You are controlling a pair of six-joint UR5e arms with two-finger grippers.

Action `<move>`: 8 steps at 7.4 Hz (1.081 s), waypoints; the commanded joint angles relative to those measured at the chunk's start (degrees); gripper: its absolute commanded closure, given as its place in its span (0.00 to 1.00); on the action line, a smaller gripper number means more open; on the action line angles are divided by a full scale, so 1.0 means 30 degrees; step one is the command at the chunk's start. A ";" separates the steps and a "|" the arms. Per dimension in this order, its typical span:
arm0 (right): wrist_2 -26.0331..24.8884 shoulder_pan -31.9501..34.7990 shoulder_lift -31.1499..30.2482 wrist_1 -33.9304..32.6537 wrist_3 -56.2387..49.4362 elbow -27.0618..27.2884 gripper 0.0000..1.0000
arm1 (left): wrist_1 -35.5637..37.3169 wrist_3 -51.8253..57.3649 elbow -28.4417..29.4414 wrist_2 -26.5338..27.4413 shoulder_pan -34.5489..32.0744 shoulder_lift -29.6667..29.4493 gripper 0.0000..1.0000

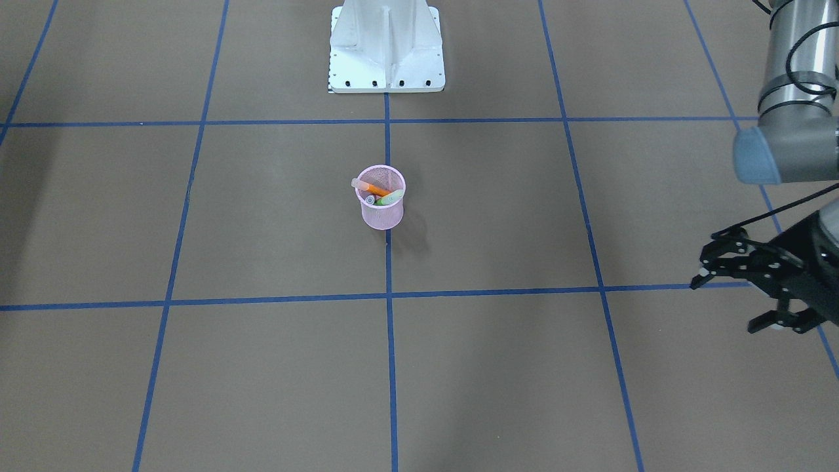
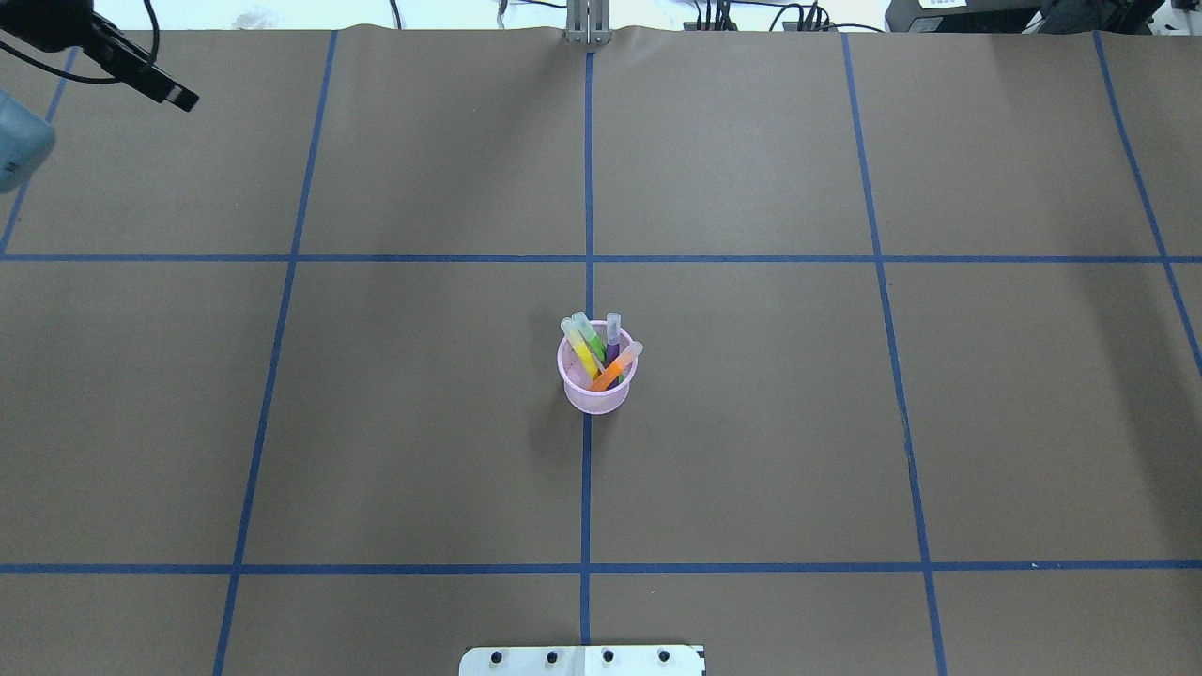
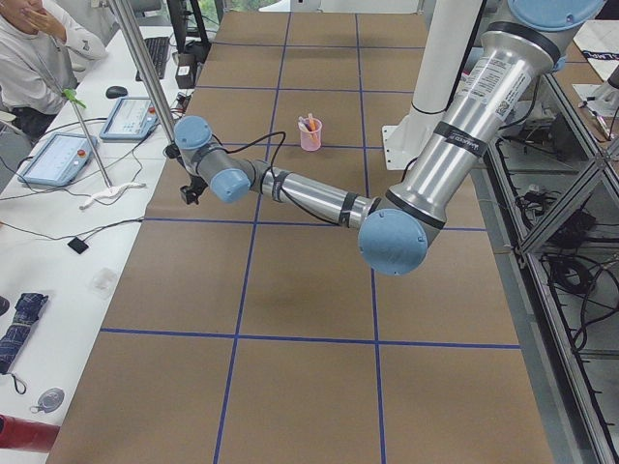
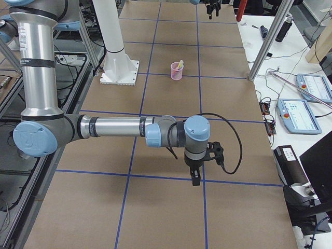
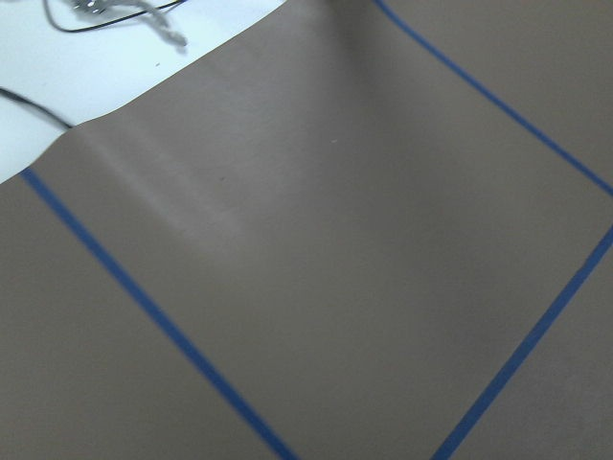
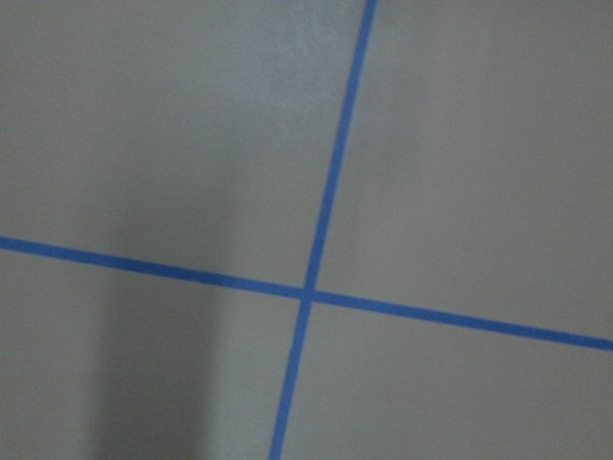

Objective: Collect pens into pen holder

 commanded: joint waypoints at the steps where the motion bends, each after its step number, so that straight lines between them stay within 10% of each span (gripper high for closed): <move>1: 0.0005 0.0307 -0.0691 -0.0155 0.0124 0.0203 0.00 | 0.4511 0.1566 -0.0579 -0.0131 -0.1969 0.0632 0.00; 8: 0.1089 0.0277 -0.0456 0.0048 0.1033 0.0583 0.00 | 0.4937 0.3354 -0.1902 0.2887 -0.4319 0.7929 0.00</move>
